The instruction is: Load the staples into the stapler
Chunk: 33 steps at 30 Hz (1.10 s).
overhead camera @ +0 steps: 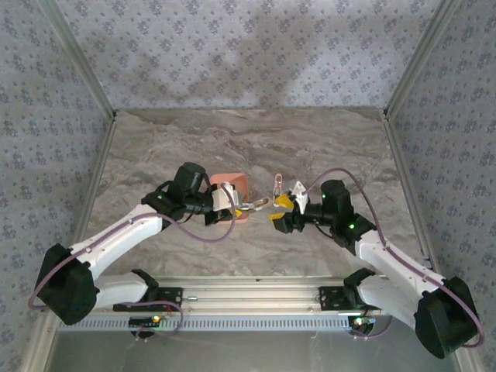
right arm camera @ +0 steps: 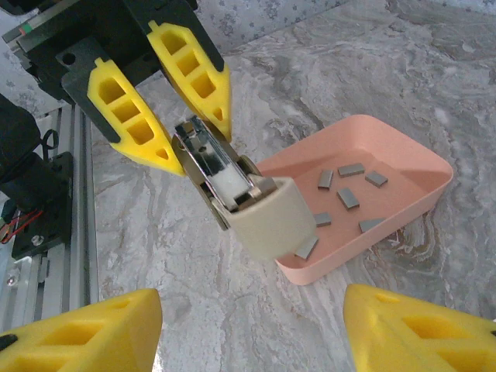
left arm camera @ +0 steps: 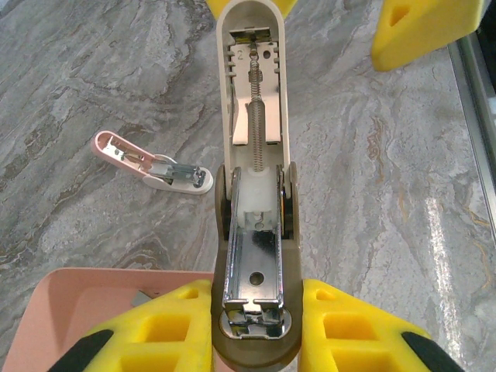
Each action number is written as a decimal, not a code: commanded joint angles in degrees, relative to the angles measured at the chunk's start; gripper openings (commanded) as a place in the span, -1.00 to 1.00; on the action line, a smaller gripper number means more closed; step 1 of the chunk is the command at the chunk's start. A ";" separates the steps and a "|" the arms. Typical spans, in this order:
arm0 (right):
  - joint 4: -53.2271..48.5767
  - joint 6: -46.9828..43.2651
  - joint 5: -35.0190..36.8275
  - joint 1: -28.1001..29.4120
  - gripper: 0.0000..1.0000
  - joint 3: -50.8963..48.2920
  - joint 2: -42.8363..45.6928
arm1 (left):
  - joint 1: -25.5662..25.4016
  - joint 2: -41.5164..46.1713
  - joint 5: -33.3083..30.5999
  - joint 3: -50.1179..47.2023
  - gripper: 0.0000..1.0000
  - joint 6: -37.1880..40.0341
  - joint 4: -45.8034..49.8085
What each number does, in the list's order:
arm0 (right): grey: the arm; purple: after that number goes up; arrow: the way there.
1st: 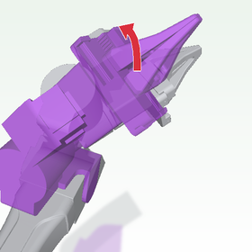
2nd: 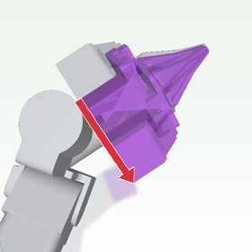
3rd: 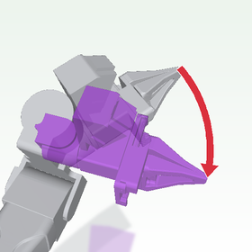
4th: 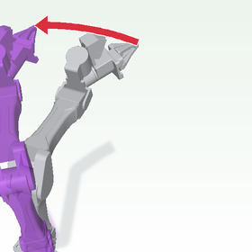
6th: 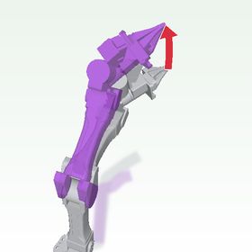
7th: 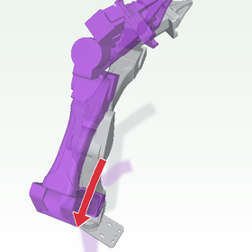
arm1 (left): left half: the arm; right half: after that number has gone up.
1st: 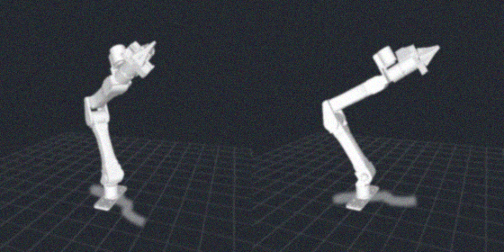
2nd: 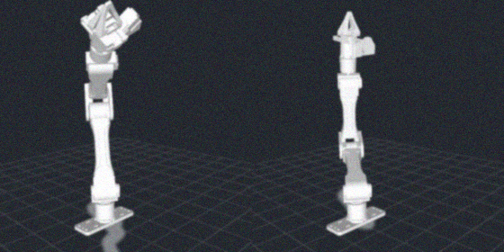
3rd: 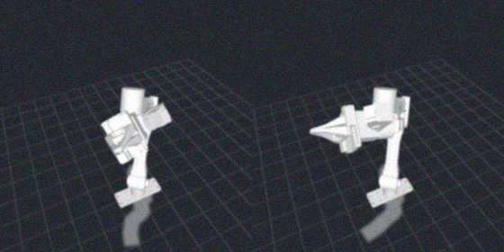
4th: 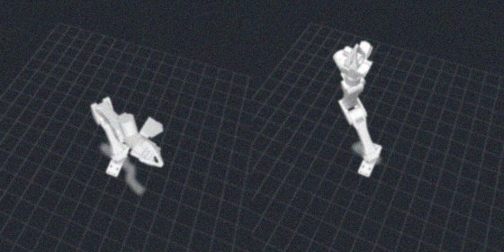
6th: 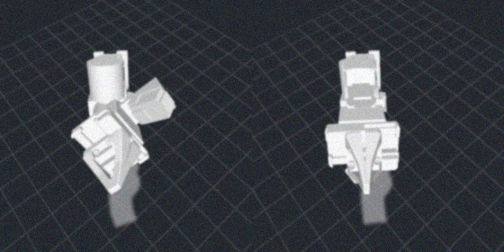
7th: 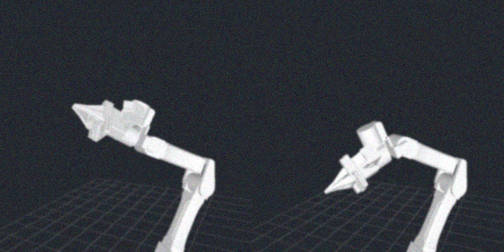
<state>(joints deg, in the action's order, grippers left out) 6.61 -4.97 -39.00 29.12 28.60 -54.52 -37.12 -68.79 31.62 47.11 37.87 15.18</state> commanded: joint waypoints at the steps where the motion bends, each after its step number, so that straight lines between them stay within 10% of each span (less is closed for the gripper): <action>1: -1.51 3.74 1.66 1.22 0.35 3.18 0.21 | 0.27 -0.20 0.40 1.67 -1.00 -0.69 -1.21; 17: 1.74 48.92 6.60 2.00 0.20 8.14 -7.32 | 0.21 -0.02 0.29 1.39 -1.00 -1.22 -1.82; 33: 1.04 52.92 6.93 5.06 -0.13 7.70 -8.67 | 0.21 -0.09 -0.41 1.39 -1.00 -1.82 -2.00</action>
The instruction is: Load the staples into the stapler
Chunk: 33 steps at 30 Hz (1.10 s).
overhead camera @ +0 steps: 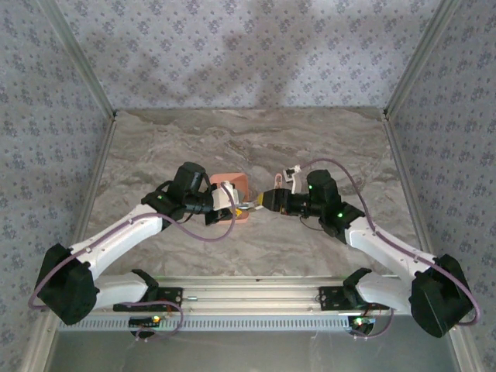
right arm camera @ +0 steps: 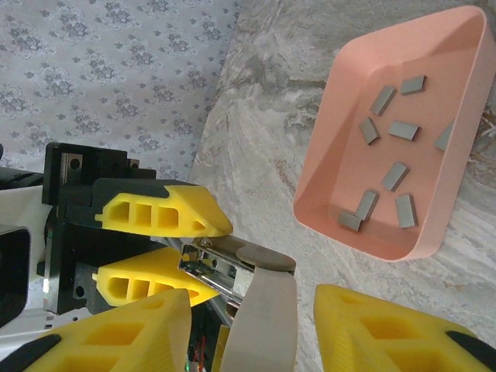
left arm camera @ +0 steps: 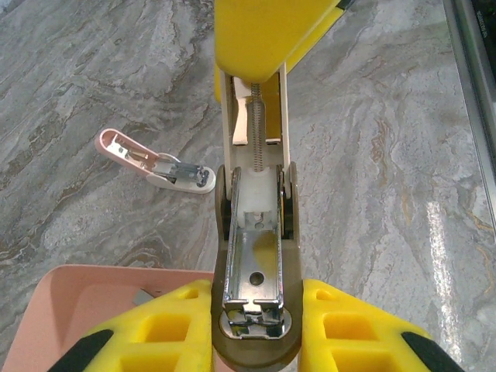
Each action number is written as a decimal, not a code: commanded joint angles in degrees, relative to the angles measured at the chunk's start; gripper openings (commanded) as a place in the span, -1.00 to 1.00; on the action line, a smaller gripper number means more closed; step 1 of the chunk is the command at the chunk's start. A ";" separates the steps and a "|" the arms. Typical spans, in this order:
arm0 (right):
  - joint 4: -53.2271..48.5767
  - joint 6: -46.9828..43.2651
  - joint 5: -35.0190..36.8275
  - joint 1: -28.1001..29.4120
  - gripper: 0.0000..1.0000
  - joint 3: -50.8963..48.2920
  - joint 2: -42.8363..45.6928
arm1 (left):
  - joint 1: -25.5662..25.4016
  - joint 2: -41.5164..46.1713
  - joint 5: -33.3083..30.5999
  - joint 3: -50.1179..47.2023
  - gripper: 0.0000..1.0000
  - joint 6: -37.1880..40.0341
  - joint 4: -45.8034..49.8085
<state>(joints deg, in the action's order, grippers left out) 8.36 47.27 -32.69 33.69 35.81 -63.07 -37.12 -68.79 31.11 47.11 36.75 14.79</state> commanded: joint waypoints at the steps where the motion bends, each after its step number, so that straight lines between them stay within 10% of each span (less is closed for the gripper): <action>1: -0.80 0.50 0.61 0.56 -0.18 0.59 -0.04 | 0.21 -0.11 0.01 1.41 -0.99 -0.72 -1.61; 13: -7.94 -5.79 3.10 0.25 -0.58 3.07 1.85 | 0.22 -0.31 -1.76 1.42 -0.86 -1.59 -2.30; 23: -16.33 -14.01 2.93 -3.62 -0.66 5.03 2.95 | 0.38 -0.04 -4.37 1.16 0.34 -6.17 -5.14; 33: -26.35 -32.89 -6.14 -12.78 -0.76 7.65 1.68 | 0.71 -0.04 -9.04 0.25 0.59 -14.77 -9.55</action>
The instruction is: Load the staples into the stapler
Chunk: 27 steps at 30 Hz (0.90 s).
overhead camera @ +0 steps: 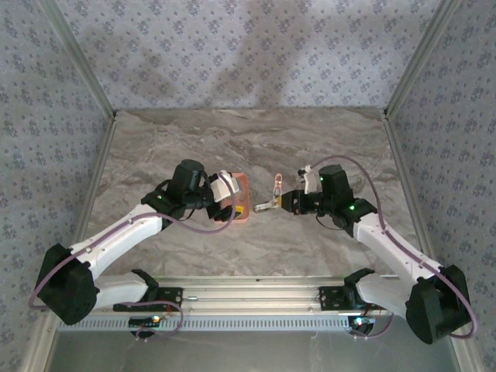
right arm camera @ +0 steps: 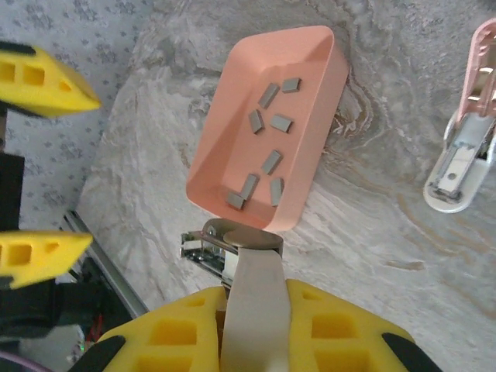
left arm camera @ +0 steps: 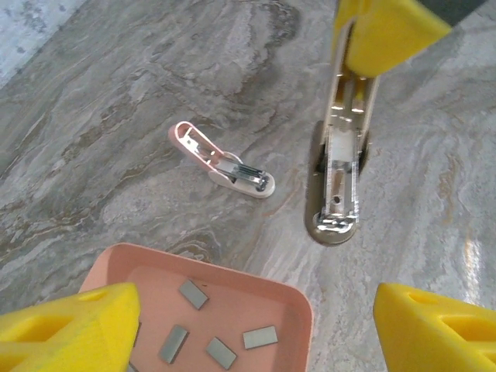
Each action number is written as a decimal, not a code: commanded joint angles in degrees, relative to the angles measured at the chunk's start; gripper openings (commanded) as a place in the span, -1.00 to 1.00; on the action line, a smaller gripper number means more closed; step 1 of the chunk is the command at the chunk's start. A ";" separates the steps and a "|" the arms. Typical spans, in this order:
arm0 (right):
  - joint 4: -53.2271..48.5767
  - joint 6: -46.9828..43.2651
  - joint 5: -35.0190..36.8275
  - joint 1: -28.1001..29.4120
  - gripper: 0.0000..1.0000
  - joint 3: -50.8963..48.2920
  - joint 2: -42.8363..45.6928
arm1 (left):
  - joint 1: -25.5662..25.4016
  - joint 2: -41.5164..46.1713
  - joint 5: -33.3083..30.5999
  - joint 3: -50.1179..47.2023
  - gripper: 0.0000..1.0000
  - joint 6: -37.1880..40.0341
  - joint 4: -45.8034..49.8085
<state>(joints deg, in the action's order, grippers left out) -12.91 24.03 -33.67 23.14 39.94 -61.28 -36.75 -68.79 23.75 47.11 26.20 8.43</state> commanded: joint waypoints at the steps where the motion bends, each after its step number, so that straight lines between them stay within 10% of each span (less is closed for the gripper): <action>1: -6.85 -12.27 -6.21 -3.23 -0.77 4.28 -0.52 | 0.42 0.06 -1.93 -0.16 0.59 -5.28 -4.09; 11: -30.38 -46.50 -18.26 -13.46 -0.80 18.60 -12.14 | 3.41 0.42 -11.06 -5.26 0.67 -20.21 -13.83; 21: -65.18 -81.78 -5.40 -14.43 -0.80 48.28 -37.43 | 7.05 0.59 -10.84 -9.40 0.67 -26.69 -17.92; 27: -70.85 -88.38 3.27 -13.98 -0.78 58.05 -47.61 | 7.56 0.77 -10.65 -9.29 0.67 -26.26 -16.70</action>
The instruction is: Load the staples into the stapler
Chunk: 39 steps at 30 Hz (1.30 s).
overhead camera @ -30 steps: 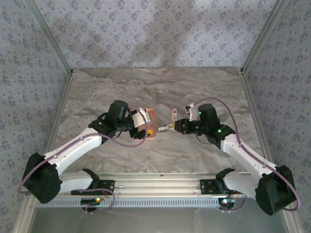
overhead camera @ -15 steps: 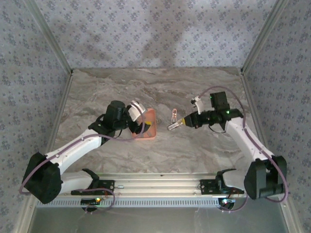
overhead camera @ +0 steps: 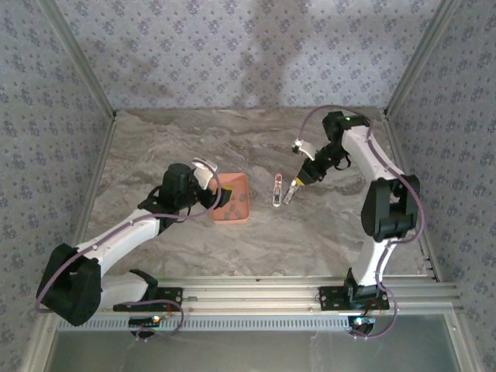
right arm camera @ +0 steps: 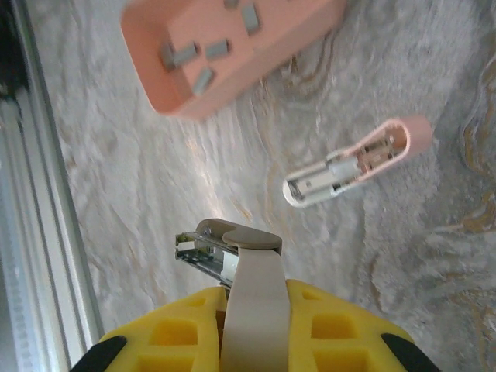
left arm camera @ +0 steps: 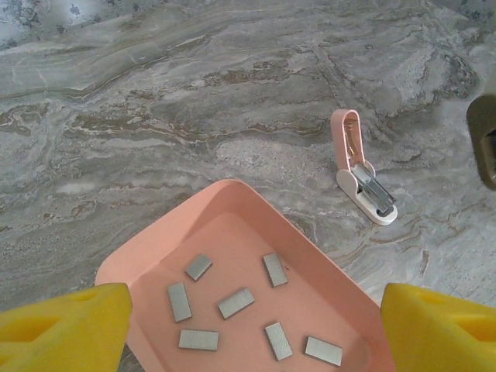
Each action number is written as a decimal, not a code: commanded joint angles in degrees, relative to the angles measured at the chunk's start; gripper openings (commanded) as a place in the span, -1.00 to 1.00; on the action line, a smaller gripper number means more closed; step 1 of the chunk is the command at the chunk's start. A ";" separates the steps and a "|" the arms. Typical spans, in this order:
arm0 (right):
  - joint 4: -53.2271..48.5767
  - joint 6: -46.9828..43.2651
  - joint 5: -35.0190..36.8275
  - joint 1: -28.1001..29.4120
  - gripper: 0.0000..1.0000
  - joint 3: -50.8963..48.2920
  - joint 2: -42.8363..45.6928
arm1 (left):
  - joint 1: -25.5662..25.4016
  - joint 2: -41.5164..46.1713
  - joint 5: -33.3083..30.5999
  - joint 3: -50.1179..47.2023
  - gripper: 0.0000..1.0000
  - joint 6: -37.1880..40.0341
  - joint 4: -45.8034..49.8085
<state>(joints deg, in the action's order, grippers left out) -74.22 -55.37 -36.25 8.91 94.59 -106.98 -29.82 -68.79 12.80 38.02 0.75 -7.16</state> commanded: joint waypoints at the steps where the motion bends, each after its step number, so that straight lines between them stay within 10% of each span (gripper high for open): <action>1: -9.39 -9.82 6.67 0.36 -0.78 3.93 -2.52 | 0.64 0.77 0.30 -0.08 0.67 -0.84 -0.97; 39: -11.93 -22.19 10.06 2.96 -0.79 22.63 -26.41 | 1.53 -3.04 -0.23 2.38 0.63 1.19 1.21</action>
<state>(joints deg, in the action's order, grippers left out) -84.05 -76.16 -24.91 12.27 115.07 -132.07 -28.60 -71.50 12.58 38.13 0.99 -6.13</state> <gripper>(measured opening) 0.171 0.816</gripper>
